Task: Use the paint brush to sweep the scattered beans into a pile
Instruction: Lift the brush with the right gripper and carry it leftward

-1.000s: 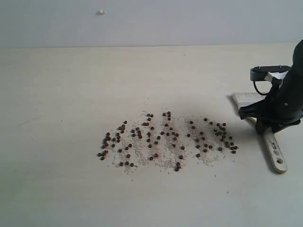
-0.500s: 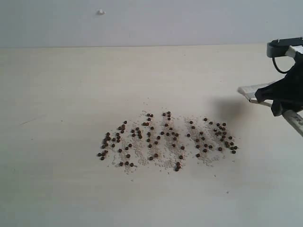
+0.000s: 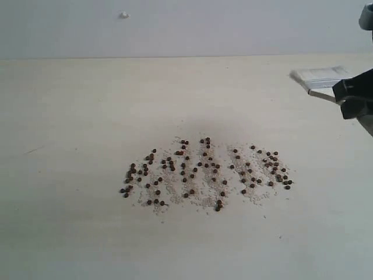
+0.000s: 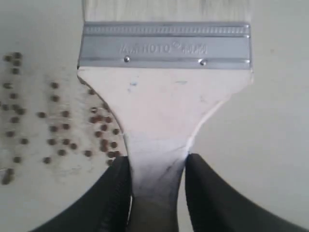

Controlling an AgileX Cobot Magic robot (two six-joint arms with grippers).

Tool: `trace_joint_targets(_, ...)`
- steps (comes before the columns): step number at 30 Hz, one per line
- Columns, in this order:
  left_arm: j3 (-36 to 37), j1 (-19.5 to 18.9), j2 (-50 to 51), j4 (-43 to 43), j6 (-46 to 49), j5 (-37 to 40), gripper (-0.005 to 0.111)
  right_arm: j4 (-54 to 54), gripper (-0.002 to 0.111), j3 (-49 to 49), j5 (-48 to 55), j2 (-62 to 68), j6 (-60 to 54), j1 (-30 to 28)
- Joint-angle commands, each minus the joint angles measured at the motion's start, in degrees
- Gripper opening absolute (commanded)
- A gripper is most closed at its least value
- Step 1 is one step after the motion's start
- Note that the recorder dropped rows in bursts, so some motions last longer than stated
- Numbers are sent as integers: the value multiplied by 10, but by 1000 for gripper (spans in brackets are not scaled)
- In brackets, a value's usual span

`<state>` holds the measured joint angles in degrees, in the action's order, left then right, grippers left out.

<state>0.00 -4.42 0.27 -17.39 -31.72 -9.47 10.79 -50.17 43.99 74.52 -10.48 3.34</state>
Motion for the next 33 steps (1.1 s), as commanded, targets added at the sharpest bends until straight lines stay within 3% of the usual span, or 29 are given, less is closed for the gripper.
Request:
trace_joint_targets(1,0,-1,-2,2,1,1,0,152,0,19,15,-55,-118,0)
trace_joint_targets(9,0,-1,-2,2,1,1,0,337,0,27,75,-71,-268,0)
trace_joint_targets(16,0,-1,-2,2,1,1,0,384,0,21,88,-49,-312,8)
trace_joint_targets(25,0,-1,-2,2,1,1,0,384,0,-52,70,15,-305,146)
trace_joint_targets(33,0,-1,-2,0,7,-2,0,352,0,-117,102,93,-299,216)
